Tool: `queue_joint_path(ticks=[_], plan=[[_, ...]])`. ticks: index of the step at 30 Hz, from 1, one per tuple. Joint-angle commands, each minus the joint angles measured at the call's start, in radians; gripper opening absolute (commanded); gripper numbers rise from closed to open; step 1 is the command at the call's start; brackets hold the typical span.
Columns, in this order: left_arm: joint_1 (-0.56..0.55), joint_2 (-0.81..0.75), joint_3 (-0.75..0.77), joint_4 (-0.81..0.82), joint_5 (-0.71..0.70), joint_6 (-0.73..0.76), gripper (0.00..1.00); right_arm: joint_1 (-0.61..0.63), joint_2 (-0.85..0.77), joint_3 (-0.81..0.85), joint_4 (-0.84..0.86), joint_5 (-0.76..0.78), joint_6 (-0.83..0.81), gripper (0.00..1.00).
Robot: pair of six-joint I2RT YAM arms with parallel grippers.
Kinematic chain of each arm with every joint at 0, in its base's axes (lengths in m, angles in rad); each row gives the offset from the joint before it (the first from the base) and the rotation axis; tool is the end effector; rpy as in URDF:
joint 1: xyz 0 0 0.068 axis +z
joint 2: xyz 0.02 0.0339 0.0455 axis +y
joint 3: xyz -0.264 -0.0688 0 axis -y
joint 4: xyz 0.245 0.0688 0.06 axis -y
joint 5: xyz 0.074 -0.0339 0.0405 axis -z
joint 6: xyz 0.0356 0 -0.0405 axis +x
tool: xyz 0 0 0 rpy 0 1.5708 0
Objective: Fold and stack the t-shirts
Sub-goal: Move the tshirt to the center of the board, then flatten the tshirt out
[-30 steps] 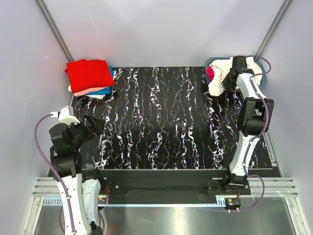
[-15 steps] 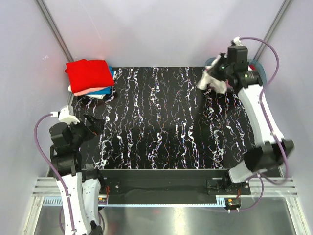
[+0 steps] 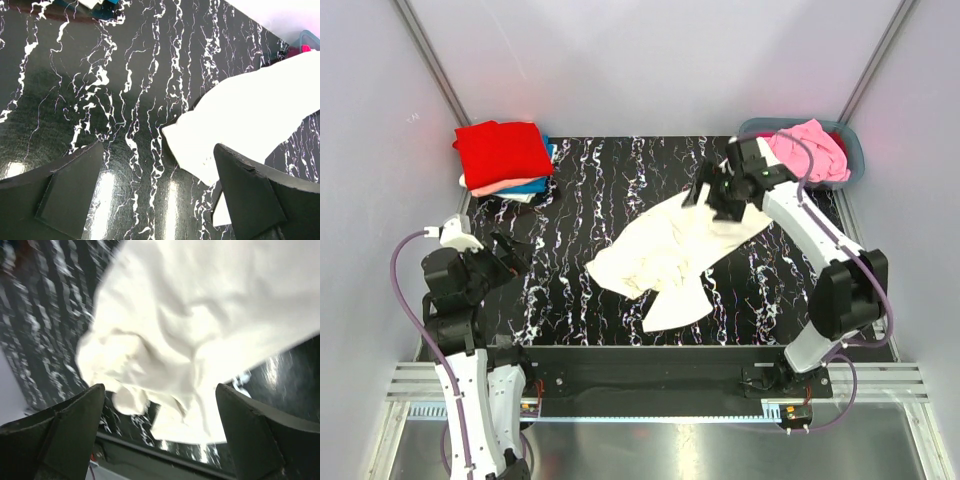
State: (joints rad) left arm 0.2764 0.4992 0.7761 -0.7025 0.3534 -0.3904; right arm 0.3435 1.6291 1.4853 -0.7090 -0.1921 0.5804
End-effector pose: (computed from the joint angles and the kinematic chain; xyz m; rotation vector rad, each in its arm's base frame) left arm 0.1047 0.0169 0.3202 -0.4327 1.9458 -0.4257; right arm 0.3349 0.1270 0.3193 0.2063 2.5007 0.6357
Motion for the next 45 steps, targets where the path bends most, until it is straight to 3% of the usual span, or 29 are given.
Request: queue_joint_path(ticks=[1,9,12,15,18,19,22,25,37,45], plan=[[0.003,0.013,0.035,0.011,-0.014,0.015,0.99,-0.004,-0.113,-0.043,-0.078,0.011,-0.025,1.0],[-0.245,0.018,0.06,-0.035,-0.022,-0.044,0.93,-0.012,-0.314,-0.307,-0.092,0.371,0.041,1.0],[-0.379,0.025,0.032,-0.026,-0.043,-0.097,0.86,-0.085,-0.385,-0.39,-0.049,0.298,0.021,1.0],[-0.517,0.053,-0.014,0.0,-0.1,-0.14,0.85,-0.126,-0.405,-0.453,0.009,0.093,-0.022,1.0],[-0.707,0.139,-0.043,0.04,-0.212,-0.2,0.86,-0.13,-0.403,-0.47,0.005,0.097,-0.028,1.0],[-0.837,0.204,-0.043,0.049,-0.258,-0.22,0.87,-0.132,-0.402,-0.476,0.003,0.098,-0.028,1.0],[-1.076,0.361,-0.014,0.072,-0.471,-0.309,0.9,-0.133,-0.411,-0.488,0.002,0.095,-0.033,1.0],[-1.208,0.499,-0.006,0.159,-0.542,-0.381,0.9,-0.135,-0.434,-0.496,-0.015,0.103,-0.045,1.0],[-1.395,0.95,0.066,0.327,-0.597,-0.424,0.85,-0.135,-0.525,-0.617,-0.006,0.077,-0.056,1.0],[-1.442,1.095,0.129,0.348,-0.579,-0.442,0.74,-0.135,-0.532,-0.623,-0.006,0.079,-0.06,1.0]])
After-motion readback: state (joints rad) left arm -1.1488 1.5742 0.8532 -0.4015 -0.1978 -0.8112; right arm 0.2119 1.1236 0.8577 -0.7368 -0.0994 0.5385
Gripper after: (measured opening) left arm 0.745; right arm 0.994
